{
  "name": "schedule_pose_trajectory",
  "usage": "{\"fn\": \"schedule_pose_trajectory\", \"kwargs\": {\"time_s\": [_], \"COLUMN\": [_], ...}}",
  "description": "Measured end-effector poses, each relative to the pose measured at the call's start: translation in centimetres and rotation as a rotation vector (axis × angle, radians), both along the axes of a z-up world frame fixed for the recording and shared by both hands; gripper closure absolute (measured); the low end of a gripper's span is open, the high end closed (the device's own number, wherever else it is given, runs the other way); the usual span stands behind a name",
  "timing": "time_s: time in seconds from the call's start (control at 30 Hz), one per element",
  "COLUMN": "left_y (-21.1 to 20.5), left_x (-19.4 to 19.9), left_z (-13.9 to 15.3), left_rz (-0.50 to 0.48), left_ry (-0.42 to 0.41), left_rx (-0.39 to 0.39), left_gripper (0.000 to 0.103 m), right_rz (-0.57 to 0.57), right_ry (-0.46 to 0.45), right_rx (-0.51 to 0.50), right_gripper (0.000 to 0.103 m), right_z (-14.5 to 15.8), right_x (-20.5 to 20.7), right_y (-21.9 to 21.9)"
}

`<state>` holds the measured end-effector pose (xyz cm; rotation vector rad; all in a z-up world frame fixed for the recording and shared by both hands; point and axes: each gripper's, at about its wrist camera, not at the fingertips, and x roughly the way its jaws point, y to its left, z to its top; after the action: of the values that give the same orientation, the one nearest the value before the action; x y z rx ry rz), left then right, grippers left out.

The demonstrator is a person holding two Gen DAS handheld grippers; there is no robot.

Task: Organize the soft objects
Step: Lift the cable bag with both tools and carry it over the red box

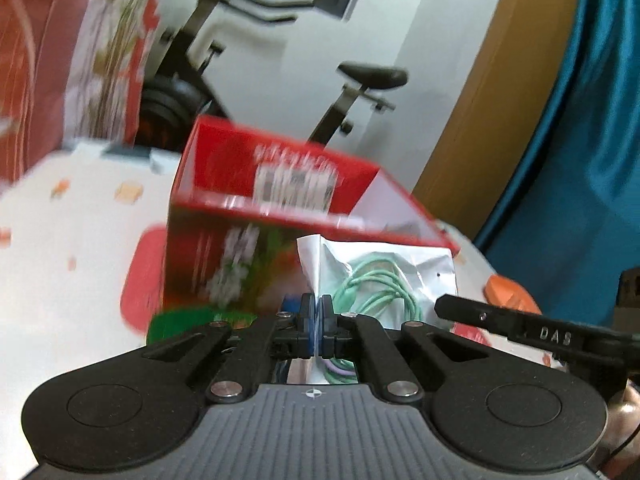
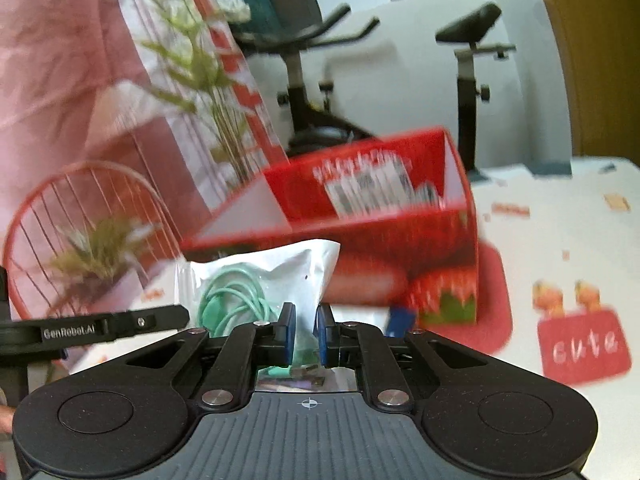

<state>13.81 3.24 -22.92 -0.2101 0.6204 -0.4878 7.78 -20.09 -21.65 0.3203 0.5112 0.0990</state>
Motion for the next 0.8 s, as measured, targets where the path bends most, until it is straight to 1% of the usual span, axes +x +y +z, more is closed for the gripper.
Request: {"fn": "schedule_pose_trajectory", "kwargs": {"time_s": [0.13, 0.27, 0.4, 0.47, 0.57, 0.67, 0.77, 0.8], "left_y": [-0.4, -0.7, -1.7, -2.3, -2.8, -3.1, -4.1, -4.2], "left_x": [0.8, 2.8, 4.9, 6.4, 9.1, 11.3, 14.1, 14.9], "left_z": [3.0, 5.9, 8.0, 8.6, 8.8, 8.4, 6.9, 6.5], "left_rz": [-0.014, -0.009, 0.003, 0.018, 0.043, 0.054, 0.039, 0.026], "left_ry": [-0.095, -0.169, -0.257, -0.275, -0.278, -0.254, -0.172, -0.142], "left_rx": [0.015, 0.029, 0.098, 0.123, 0.155, 0.182, 0.250, 0.260], "left_gripper": [0.100, 0.100, 0.100, 0.100, 0.100, 0.100, 0.100, 0.100], "right_rz": [0.015, 0.025, 0.039, 0.036, 0.018, -0.006, -0.012, -0.013], "right_ry": [-0.068, -0.111, -0.130, -0.122, -0.103, -0.083, -0.019, 0.008], "right_rx": [-0.025, -0.056, -0.118, -0.130, -0.139, -0.178, -0.214, -0.220], "right_gripper": [0.092, 0.093, 0.093, 0.093, 0.093, 0.093, 0.094, 0.094], "right_z": [3.4, 6.0, 8.0, 8.4, 8.5, 7.6, 5.9, 5.3], "right_x": [1.7, 4.4, 8.2, 10.2, 13.3, 15.9, 18.0, 18.8], "right_y": [-0.6, -1.0, -0.7, -0.6, -0.8, -0.7, -0.5, -0.4]}}
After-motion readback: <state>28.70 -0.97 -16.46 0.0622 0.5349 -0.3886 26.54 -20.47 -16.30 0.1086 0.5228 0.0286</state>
